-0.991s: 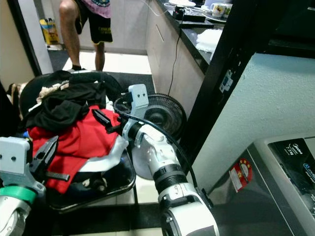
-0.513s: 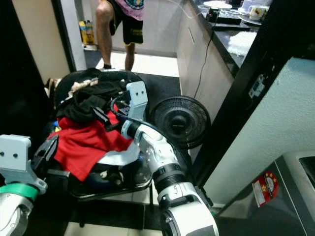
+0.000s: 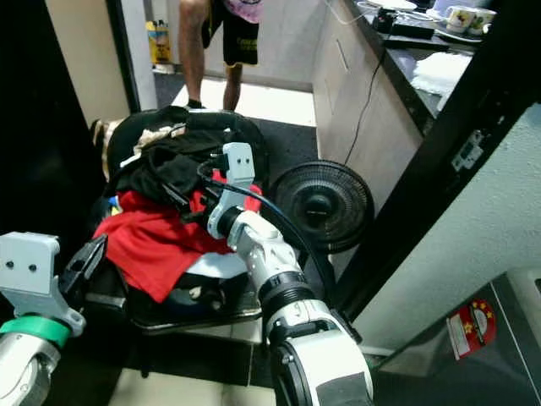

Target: Clothes washing

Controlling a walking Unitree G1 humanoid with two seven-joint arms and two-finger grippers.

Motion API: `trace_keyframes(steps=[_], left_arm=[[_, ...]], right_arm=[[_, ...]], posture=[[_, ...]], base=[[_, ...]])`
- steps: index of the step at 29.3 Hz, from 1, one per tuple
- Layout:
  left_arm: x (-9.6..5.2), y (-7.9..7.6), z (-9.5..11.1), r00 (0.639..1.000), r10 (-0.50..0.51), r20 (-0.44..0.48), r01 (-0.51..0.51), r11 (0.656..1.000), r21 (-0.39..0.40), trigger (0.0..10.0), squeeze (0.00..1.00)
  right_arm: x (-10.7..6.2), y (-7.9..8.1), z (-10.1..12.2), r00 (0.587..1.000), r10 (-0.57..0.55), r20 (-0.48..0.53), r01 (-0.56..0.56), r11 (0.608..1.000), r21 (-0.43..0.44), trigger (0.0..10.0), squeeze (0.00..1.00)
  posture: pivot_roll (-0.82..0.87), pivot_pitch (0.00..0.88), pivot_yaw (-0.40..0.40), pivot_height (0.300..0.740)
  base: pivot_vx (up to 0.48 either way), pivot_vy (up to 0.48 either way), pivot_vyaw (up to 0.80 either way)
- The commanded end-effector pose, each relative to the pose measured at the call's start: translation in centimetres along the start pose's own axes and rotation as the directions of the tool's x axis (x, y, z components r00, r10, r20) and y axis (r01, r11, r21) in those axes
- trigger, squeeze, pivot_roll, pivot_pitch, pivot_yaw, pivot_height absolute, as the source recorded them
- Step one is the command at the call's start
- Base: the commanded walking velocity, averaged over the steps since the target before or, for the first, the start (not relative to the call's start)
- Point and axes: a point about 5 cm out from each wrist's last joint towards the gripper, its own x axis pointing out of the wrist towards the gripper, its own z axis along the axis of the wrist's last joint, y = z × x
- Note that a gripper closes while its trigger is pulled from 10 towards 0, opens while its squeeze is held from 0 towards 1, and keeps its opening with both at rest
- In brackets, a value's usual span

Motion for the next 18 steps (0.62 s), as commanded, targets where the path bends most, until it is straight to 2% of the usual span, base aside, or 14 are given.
trace_keyframes(steps=[1,7,8,9,10,11,12,18], left_arm=[[-0.38,-0.06,-0.07,1.0,-0.007,-0.017,0.007,1.0,-0.002,10.0,0.0],[-0.63,-0.01,0.02,1.0,-0.011,-0.018,0.011,1.0,-0.004,10.0,0.0],[-0.65,-0.01,0.03,1.0,-0.012,-0.018,0.012,1.0,-0.005,10.0,0.0],[-0.65,-0.01,0.03,1.0,-0.012,-0.018,0.012,1.0,-0.005,10.0,0.0],[-0.64,-0.01,0.05,1.0,-0.012,-0.017,0.012,1.0,-0.006,10.0,0.0],[-0.64,-0.01,0.05,1.0,-0.012,-0.017,0.012,1.0,-0.006,10.0,0.0],[-0.63,-0.01,0.08,1.0,-0.011,-0.016,0.011,1.0,-0.006,10.0,0.0],[-0.55,0.02,0.14,1.0,-0.011,-0.012,0.011,1.0,-0.007,10.0,0.0]], right_arm=[[0.28,0.27,-0.01,1.0,-0.002,0.007,0.002,1.0,0.016,10.0,0.0],[0.6,0.76,-0.07,0.999,0.033,0.007,-0.033,0.999,0.033,10.0,0.0],[0.65,0.86,-0.05,0.999,0.043,0.011,-0.043,0.998,0.041,5.8,0.0],[0.65,0.86,-0.05,0.999,0.043,0.011,-0.043,0.998,0.041,5.8,0.0],[0.68,0.93,-0.02,0.999,0.051,0.016,-0.051,0.998,0.044,2.2,0.0],[0.68,0.93,-0.02,0.999,0.051,0.016,-0.051,0.998,0.044,2.2,0.0],[0.71,0.98,0.06,0.998,0.056,0.021,-0.057,0.997,0.047,0.0,0.0],[0.75,1.01,0.35,0.997,0.063,0.033,-0.064,0.997,0.045,0.0,0.0]], posture=[[0.03,0.193,-0.027,0.74],[0.03,0.2,-0.029,0.74],[0.03,0.199,-0.029,0.74],[0.03,0.199,-0.029,0.74],[0.03,0.197,-0.03,0.74],[0.03,0.197,-0.03,0.74],[0.03,0.196,-0.03,0.74],[0.03,0.187,-0.031,0.74]], base=[[0.0,0.0,0.0],[0.0,0.0,0.0],[0.0,0.0,0.0],[0.0,0.0,0.0],[0.0,0.0,0.0],[0.0,0.0,0.0],[0.0,0.0,0.0],[0.0,0.0,0.0]])
